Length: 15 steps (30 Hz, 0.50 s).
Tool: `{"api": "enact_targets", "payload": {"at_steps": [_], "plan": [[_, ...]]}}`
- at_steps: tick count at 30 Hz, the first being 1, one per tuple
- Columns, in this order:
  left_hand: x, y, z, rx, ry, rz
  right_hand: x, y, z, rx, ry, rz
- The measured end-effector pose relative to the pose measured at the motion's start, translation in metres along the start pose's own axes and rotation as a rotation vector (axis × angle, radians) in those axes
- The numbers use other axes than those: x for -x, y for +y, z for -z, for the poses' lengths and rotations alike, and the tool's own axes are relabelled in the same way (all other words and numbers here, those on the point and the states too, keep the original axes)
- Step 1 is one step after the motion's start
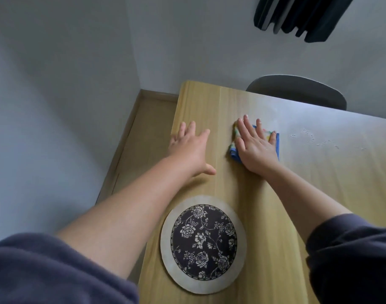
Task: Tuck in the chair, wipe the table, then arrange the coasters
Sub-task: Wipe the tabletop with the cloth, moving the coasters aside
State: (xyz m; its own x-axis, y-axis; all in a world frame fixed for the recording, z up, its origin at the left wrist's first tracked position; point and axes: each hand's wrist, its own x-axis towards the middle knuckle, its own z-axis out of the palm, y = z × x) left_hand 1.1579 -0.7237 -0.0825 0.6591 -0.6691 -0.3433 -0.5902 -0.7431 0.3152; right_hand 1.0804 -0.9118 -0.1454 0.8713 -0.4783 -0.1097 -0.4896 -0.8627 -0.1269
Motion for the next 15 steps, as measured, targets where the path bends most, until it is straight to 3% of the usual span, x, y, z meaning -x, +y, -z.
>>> {"api": "enact_targets", "payload": {"at_steps": [5,15], "plan": [[-0.015,0.022,-0.003,-0.08,-0.132,0.042,-0.03,0.013,0.002,-0.007,0.007,0.029],[-0.025,0.025,-0.011,-0.12,-0.122,0.059,-0.118,0.027,0.02,-0.094,0.025,-0.122]]}}
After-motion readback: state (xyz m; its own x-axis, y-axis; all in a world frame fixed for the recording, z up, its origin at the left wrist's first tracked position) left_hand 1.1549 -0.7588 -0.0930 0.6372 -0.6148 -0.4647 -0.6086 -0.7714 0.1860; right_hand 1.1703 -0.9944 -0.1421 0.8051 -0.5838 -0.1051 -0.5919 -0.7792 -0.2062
